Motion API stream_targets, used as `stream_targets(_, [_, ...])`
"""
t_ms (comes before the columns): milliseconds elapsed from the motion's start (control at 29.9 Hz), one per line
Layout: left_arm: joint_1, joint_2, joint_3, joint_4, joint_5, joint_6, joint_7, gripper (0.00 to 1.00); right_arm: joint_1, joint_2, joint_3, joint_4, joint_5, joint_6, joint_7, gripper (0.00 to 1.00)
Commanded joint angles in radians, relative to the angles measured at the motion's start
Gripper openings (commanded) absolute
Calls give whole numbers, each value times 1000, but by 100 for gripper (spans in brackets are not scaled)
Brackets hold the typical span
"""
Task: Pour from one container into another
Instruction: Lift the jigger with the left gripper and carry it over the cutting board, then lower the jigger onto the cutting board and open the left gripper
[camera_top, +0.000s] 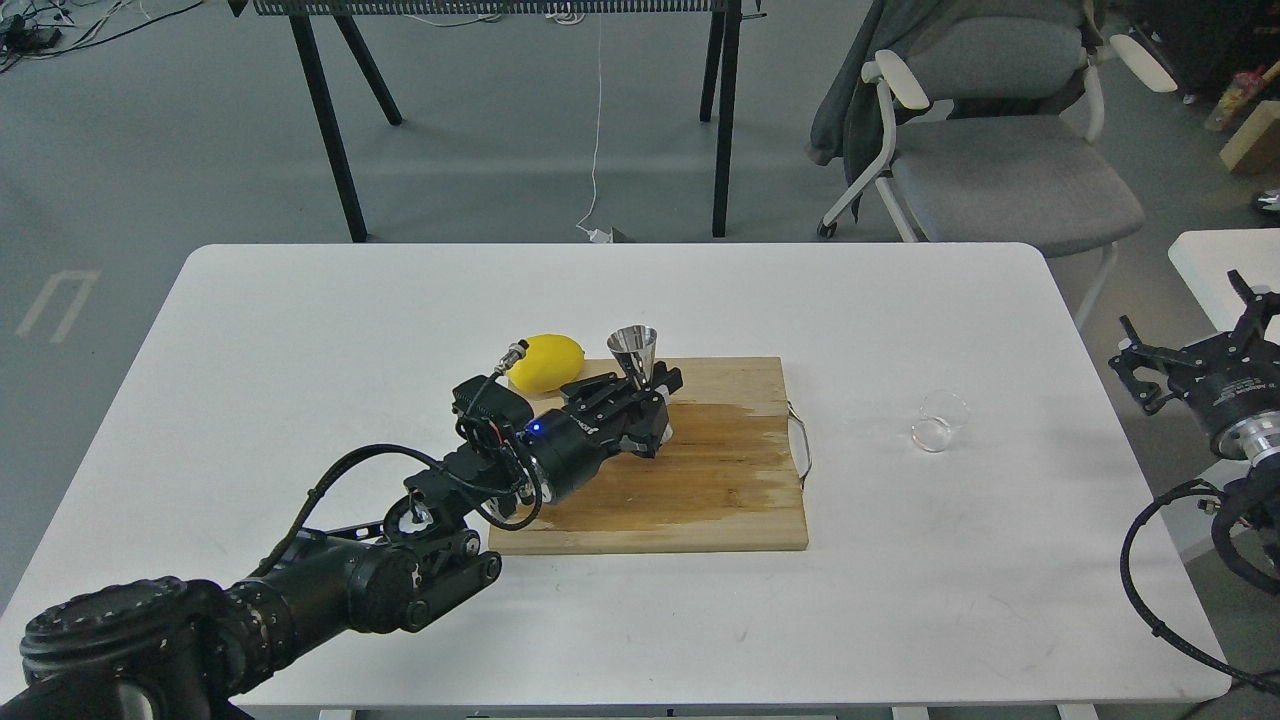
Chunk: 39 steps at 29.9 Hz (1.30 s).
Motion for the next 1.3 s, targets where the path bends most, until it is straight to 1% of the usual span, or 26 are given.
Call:
stream_targets(0, [15, 0, 21, -8, -1, 0, 0, 13, 0, 0, 0, -8, 0, 0, 1, 100])
stream_targets(602, [11, 0, 27, 21, -6, 0, 0, 15, 0, 1, -2, -10, 0, 0, 1, 100])
stream_targets(936, [11, 0, 29, 53, -3, 0, 0, 24, 0, 0, -2, -10, 0, 0, 1, 100])
stream_targets(1271, [12, 0, 30, 72, -3, 0, 0, 28, 0, 1, -2, -8, 0, 0, 1, 100])
